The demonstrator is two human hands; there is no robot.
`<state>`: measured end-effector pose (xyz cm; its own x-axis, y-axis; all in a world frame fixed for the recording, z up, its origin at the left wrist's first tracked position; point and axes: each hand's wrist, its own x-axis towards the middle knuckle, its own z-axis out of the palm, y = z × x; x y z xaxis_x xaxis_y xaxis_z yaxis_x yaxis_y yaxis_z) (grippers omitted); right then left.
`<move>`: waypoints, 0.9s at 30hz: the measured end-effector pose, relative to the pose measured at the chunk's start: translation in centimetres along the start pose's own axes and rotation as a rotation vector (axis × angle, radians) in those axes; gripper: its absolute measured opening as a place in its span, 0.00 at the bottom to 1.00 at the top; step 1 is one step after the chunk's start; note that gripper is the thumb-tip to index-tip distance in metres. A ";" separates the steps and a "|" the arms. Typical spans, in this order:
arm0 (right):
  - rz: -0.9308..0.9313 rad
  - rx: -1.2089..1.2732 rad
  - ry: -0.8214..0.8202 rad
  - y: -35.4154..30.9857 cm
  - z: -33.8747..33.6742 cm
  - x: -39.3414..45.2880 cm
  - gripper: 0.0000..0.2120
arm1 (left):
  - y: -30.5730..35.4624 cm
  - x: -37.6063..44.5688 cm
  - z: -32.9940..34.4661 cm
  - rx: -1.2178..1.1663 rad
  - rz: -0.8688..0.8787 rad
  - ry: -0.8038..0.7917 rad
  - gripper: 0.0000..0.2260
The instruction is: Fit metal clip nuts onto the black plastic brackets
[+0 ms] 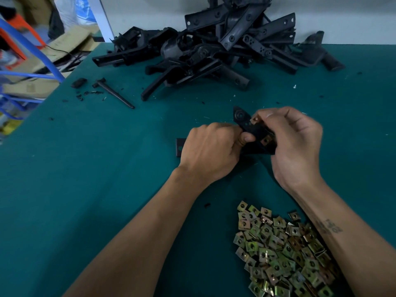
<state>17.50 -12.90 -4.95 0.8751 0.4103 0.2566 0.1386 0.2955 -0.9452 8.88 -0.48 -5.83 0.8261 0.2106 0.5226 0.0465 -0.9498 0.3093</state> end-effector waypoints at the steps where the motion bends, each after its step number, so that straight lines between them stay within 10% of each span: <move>1: 0.024 0.010 -0.013 0.0 -0.1 0.1 0.08 | 0.0 0.0 0.0 0.007 -0.003 -0.001 0.17; 12: 0.176 -0.065 -0.282 0.0 -1.4 0.3 0.22 | -0.3 0.2 -0.2 0.010 -0.202 0.158 0.20; 19: 0.044 -0.508 -0.597 -1.4 0.0 -1.5 0.18 | 2.3 1.7 -2.7 -0.516 -0.471 0.489 0.18; 27: -0.050 -0.314 0.079 -7.1 -6.0 -4.4 0.10 | 12.5 2.6 -1.7 -1.006 -0.285 0.006 0.12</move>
<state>15.45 -22.02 -0.62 0.8951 0.3300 0.2998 0.3083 0.0278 -0.9509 10.69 -11.38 0.74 0.8549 0.4009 0.3294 -0.2521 -0.2340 0.9390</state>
